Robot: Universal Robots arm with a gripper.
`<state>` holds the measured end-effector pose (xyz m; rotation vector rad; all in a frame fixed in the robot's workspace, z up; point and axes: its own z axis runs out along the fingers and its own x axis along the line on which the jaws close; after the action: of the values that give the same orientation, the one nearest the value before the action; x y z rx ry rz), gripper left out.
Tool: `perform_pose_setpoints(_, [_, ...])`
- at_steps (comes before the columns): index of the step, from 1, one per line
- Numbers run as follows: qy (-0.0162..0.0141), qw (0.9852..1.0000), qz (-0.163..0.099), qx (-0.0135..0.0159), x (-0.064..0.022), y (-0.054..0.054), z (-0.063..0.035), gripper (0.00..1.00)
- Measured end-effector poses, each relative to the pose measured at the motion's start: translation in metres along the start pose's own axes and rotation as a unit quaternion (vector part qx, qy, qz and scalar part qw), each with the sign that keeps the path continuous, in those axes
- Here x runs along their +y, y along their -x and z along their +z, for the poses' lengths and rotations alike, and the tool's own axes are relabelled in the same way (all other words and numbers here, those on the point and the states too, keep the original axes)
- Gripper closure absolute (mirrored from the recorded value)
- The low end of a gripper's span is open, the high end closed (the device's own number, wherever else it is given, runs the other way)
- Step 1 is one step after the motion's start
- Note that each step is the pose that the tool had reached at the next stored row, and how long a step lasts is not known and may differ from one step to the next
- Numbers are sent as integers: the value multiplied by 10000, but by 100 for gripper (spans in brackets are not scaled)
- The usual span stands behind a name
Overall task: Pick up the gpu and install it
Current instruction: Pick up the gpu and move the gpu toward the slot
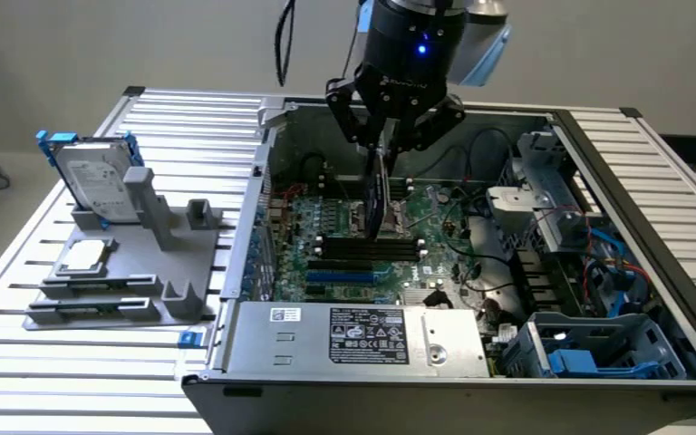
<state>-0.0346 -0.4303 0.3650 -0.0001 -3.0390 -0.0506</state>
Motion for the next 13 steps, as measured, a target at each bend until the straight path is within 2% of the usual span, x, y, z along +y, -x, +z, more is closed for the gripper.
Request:
perform_pose_setpoints(3, [2, 10000, 18, -1, -1, 105, 43, 73])
perform_pose_setpoints(6, [-3, 10000, 23, 8, -2, 115, 55, 73])
perform_pose_setpoints(13, [-22, 10000, 24, 8, -2, 115, 57, 73])
